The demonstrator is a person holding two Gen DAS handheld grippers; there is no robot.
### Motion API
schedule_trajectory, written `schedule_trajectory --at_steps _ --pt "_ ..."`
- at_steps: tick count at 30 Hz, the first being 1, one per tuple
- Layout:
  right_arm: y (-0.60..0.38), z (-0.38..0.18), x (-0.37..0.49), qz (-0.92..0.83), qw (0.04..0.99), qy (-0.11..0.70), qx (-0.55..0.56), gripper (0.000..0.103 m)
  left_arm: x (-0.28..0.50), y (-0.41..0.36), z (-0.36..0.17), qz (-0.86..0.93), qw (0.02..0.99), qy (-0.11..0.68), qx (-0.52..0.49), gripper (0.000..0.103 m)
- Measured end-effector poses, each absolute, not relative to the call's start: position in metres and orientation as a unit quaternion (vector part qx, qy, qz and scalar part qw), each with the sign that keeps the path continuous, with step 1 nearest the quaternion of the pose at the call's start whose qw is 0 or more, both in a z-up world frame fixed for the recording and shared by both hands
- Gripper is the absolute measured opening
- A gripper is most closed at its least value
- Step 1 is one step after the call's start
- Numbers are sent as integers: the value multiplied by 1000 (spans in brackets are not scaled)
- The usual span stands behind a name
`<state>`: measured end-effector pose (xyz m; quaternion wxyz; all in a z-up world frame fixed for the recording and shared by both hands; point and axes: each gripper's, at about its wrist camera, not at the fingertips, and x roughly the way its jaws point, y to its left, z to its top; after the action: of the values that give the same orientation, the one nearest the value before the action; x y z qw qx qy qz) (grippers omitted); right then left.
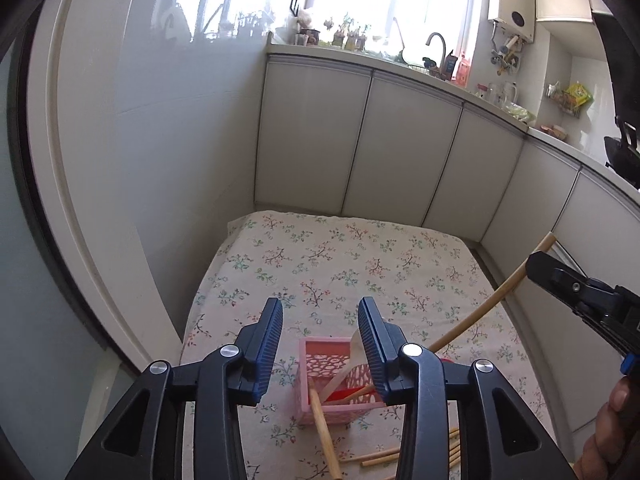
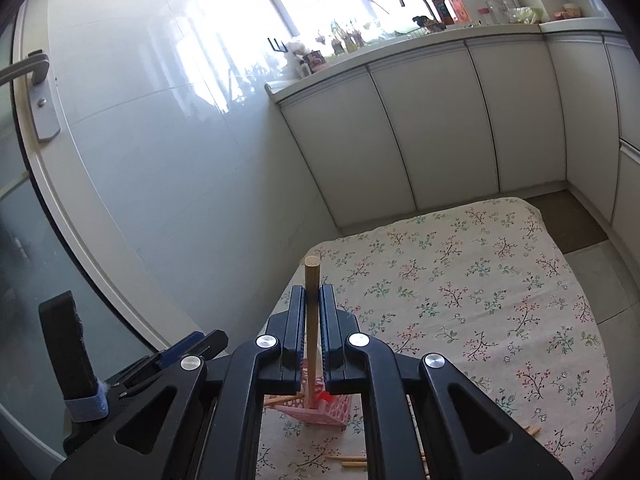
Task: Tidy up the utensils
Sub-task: 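Carry both chopsticks over the pink holder and release them inside, then lower both tools back to the chopstick pile and grasp one chopstick each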
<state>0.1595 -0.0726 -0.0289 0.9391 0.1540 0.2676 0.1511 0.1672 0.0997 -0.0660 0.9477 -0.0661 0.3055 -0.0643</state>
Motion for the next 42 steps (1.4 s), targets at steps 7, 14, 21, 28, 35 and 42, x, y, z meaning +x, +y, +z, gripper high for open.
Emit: schedule_trajectory --at_steps 7,14,21,28,35,42 --pt "-66 -34 162 173 928 286 161 17 164 101 -66 -66 945 314 -69 52" --pt "-97 -20 141 158 929 289 171 31 150 95 -59 -69 944 317 -60 62" --pt "-140 -13 115 125 926 309 179 41 128 71 -50 -94 941 323 -37 77" --pt "-181 -20 90 91 917 342 184 55 108 39 -51 -134 930 341 -9 84" --pt "-210 -34 76 57 906 379 177 61 96 4 -59 -173 917 358 19 85" --pt "-238 -57 74 14 883 429 188 64 90 -41 -77 -224 890 392 68 85"
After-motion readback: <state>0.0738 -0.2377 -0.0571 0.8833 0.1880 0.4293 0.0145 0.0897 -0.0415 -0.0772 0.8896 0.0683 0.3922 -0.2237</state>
